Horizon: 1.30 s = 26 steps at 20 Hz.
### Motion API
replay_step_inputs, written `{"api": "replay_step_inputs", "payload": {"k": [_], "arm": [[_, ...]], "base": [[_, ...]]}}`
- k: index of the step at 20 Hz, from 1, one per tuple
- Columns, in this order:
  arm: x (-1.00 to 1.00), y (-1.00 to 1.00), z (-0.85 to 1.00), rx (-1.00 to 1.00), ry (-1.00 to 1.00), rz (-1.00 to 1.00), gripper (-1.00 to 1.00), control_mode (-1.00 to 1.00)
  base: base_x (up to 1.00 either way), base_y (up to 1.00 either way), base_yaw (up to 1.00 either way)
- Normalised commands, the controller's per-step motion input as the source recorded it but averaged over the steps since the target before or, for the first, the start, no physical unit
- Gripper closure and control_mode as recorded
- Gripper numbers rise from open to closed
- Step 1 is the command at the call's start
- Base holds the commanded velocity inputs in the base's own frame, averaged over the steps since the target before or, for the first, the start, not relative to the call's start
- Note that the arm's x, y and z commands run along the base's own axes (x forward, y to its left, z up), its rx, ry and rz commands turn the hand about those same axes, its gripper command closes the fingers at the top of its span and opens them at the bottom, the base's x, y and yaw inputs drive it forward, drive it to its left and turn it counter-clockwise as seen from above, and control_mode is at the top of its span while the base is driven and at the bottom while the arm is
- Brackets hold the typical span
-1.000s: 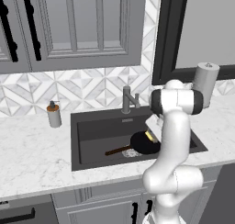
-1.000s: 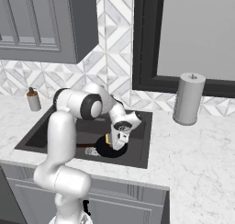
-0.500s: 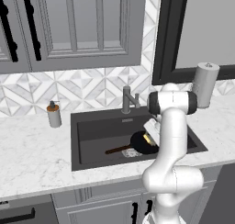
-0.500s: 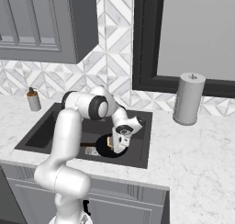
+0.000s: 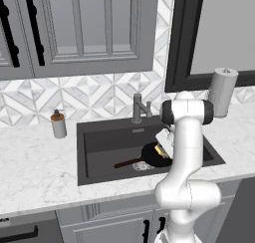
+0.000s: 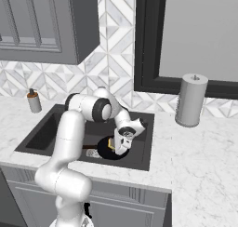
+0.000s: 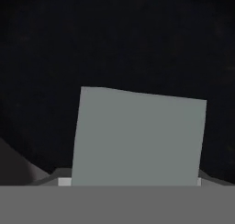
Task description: Pick the pan and sponge and place them into the sink. Then turn on the water.
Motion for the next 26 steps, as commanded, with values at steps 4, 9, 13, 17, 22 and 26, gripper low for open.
{"api": "replay_step_inputs", "payload": {"k": [4, 9, 13, 17, 22, 26], "arm": [[-0.02, 0.0, 0.0, 0.04, -0.13, 0.0, -1.0, -1.0], [-0.05, 0.0, 0.12, 0.01, -0.15, 0.0, -1.0, -1.0], [-0.07, 0.0, 0.31, 0.0, -0.07, -0.03, -1.0, -1.0], [-0.21, 0.0, 0.78, 0.0, -0.07, -0.08, -1.0, -1.0], [-0.43, 0.0, 0.8, 0.0, -0.16, -0.15, -1.0, -1.0], [-0.75, 0.0, 0.52, 0.0, -0.26, -0.27, -1.0, -1.0]], "base": [[0.0, 0.0, 0.0], [0.0, 0.0, 0.0], [0.0, 0.0, 0.0], [0.0, 0.0, 0.0], [0.0, 0.0, 0.0], [0.0, 0.0, 0.0]]}}
